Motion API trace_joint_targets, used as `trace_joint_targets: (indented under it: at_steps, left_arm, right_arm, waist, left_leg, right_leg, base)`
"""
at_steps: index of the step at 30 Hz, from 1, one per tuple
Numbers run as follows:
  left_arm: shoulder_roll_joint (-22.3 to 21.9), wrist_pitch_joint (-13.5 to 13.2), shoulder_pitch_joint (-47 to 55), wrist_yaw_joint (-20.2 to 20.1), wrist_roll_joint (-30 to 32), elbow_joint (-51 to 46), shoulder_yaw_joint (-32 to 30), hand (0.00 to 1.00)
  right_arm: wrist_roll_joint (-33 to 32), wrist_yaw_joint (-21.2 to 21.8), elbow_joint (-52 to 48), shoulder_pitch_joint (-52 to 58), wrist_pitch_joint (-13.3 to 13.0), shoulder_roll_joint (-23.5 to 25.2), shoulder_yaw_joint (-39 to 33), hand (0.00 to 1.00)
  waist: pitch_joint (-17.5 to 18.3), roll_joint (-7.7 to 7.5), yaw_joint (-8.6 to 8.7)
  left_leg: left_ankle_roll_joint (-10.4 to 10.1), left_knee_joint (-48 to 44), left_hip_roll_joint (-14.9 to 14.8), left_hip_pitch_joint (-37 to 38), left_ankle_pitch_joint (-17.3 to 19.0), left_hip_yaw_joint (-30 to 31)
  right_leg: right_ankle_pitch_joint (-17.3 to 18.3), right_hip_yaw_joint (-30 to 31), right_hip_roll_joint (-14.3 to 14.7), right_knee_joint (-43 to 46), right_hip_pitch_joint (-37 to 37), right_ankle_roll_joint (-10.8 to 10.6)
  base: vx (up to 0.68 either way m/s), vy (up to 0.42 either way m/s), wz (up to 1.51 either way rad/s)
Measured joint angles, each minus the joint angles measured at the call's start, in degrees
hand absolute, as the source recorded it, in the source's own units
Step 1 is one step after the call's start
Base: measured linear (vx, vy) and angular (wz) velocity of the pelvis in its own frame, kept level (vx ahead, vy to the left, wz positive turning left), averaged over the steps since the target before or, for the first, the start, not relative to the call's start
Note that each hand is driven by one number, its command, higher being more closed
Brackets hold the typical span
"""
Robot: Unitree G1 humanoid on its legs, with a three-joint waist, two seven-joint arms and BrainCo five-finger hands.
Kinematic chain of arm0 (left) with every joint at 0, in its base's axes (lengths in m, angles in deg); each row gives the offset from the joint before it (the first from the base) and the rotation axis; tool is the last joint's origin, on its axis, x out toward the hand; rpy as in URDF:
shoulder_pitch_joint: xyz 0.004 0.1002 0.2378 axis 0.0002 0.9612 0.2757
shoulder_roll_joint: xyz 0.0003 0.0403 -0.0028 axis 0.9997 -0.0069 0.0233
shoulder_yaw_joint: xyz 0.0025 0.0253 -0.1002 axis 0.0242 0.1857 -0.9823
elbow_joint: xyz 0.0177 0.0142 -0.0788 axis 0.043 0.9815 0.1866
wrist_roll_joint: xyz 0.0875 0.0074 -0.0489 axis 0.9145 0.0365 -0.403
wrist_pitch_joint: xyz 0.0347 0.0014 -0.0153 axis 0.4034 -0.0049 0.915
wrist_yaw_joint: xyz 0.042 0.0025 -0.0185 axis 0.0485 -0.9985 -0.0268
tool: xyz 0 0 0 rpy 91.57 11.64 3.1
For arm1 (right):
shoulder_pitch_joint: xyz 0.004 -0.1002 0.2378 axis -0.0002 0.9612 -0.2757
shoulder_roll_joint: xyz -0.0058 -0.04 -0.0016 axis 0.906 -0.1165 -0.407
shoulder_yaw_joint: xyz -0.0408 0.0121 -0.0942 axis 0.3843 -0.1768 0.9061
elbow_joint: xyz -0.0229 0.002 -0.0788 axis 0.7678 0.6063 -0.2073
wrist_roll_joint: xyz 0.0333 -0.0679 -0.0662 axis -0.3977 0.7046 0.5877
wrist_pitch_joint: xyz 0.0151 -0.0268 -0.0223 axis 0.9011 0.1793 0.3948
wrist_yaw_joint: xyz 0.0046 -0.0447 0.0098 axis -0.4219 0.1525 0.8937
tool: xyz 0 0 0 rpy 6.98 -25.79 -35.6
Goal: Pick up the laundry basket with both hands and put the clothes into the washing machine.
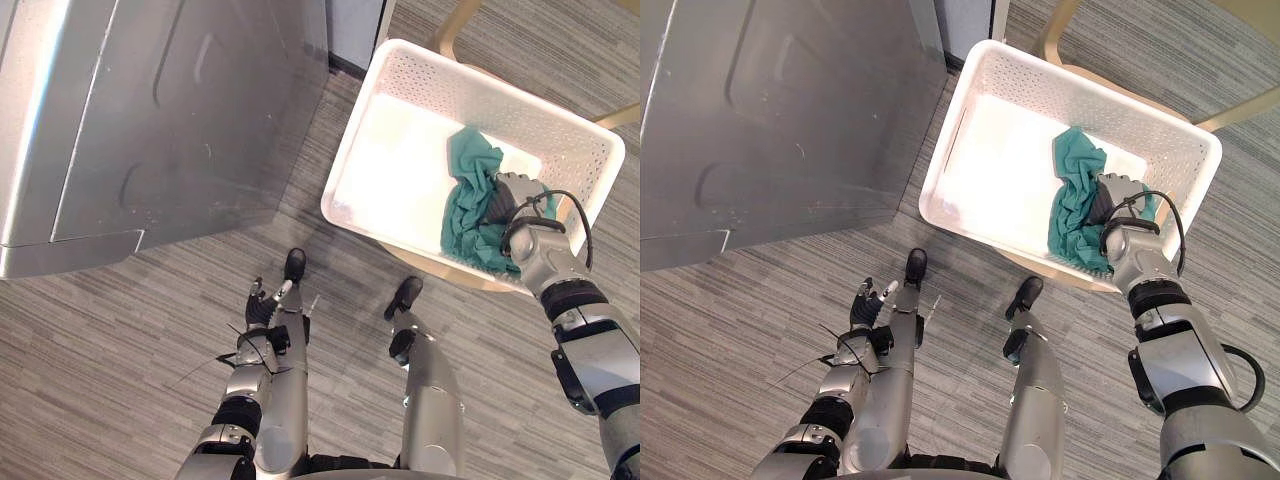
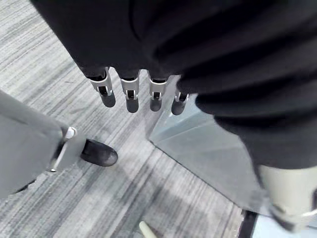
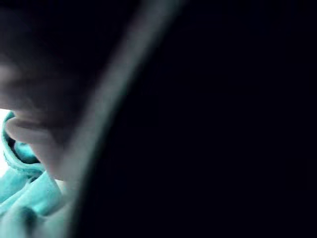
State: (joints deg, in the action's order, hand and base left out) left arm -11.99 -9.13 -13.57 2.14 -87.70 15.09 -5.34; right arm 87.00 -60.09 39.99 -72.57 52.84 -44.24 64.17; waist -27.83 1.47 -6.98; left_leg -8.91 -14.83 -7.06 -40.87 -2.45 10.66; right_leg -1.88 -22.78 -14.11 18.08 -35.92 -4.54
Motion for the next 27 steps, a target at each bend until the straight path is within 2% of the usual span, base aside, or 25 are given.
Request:
trace_joint_targets:
  at_steps: [4, 9, 12, 16, 18, 21, 24, 26, 27]
  left_arm:
    - [-1.0, 0.3, 0.3, 0.4, -0.1, -0.2, -1.2, 0.0]
    - [-1.0, 0.4, 3.1, 0.7, 0.0, -3.2, -1.6, 0.0]
    - [1.0, 0.4, 6.9, 0.7, 0.1, -5.1, -1.5, 0.0]
    - [2.8, 0.4, 10.8, -0.7, 0.0, -5.2, -1.0, 0.0]
    - [3.1, 0.3, 12.8, -1.8, -1.3, -2.5, -1.3, 0.0]
    - [3.1, 0.4, 14.4, -1.9, -5.5, 2.6, -3.7, 0.0]
    - [3.2, 0.6, 17.7, -2.0, -12.7, 8.0, -9.6, 0.0]
    - [3.3, 1.2, 20.3, -1.8, -18.7, 9.6, -16.3, 0.0]
    - [3.3, 1.2, 20.8, -1.7, -20.6, 9.6, -18.1, 0.0]
  right_arm:
    - [-0.8, 0.5, 0.3, 1.1, 0.9, 1.5, 0.1, 1.0]
    - [-9.0, 2.8, 0.6, 6.7, 0.8, 4.2, -1.8, 1.0]
    - [-16.9, 2.9, 0.8, 10.7, 1.0, 5.5, -7.3, 1.0]
    - [-25.4, 1.5, 0.6, 10.2, 1.0, 5.6, -18.9, 1.0]
    - [-32.1, -0.3, 0.3, 10.2, 1.8, 6.1, -24.7, 1.0]
    - [-36.8, -2.1, -4.6, 10.4, 2.7, 7.4, -28.5, 1.0]
    - [-39.0, -3.2, -12.1, 10.7, 2.7, 8.9, -30.5, 1.0]
    - [-40.3, -4.1, -16.0, 10.8, 2.6, 10.4, -33.0, 1.0]
    - [-40.4, -4.2, -16.7, 10.8, 2.6, 10.5, -33.4, 1.0]
  waist:
    - [0.0, -0.03, -0.19]
    - [0.0, -0.09, -0.48]
    - [0.1, -0.08, -0.83]
    - [0.3, 0.08, -0.07]
    - [3.3, 0.16, -0.12]
    - [6.9, 0.28, -0.1]
    - [11.8, 0.41, -0.27]
    - [15.7, 0.36, -0.36]
    - [16.4, 0.37, -0.46]
  left_leg:
    - [0.1, 0.3, -0.1, 2.0, -0.2, -0.1]
    - [0.1, 3.4, 0.0, 8.4, -1.2, 0.0]
    - [0.3, 7.0, 0.7, 13.8, -2.5, -0.2]
    - [1.0, 10.0, 1.9, 20.0, -3.5, -0.5]
    - [1.1, 11.1, 2.4, 22.6, -3.5, -0.4]
    - [1.2, 12.5, 2.3, 25.9, -3.6, -0.6]
    - [1.2, 14.6, 2.0, 30.2, -3.5, -1.1]
    - [1.3, 15.7, 1.6, 32.4, -3.4, -1.3]
    - [1.3, 16.2, 1.5, 33.1, -3.4, -1.4]
  right_leg:
    - [0.5, 0.0, 0.0, 0.7, 1.5, 0.2]
    - [1.9, -0.6, -0.7, 1.1, 6.6, -0.1]
    - [3.2, -0.9, -1.9, 1.9, 10.3, -0.6]
    - [3.8, -1.5, -3.5, 1.8, 15.3, -1.5]
    - [4.0, -2.2, -4.1, 1.2, 18.2, -1.9]
    - [4.1, -2.5, -4.0, -0.3, 21.5, -2.3]
    - [4.1, -2.6, -3.3, -2.9, 25.6, -2.9]
    - [3.1, -2.8, -1.9, -6.3, 28.5, -3.4]
    - [2.7, -2.8, -1.6, -7.4, 29.1, -3.5]
  base:
    - [0.0, -0.005, 0.01]
    - [0.03, -0.027, 0.11]
    - [0.05, -0.036, 0.15]
    - [0.04, -0.003, 0.13]
    - [0.02, 0.024, 0.14]
    - [0.05, 0.008, 0.02]
    - [0.05, -0.015, -0.05]
    - [0.08, -0.03, -0.06]
    - [0.06, -0.023, -0.1]
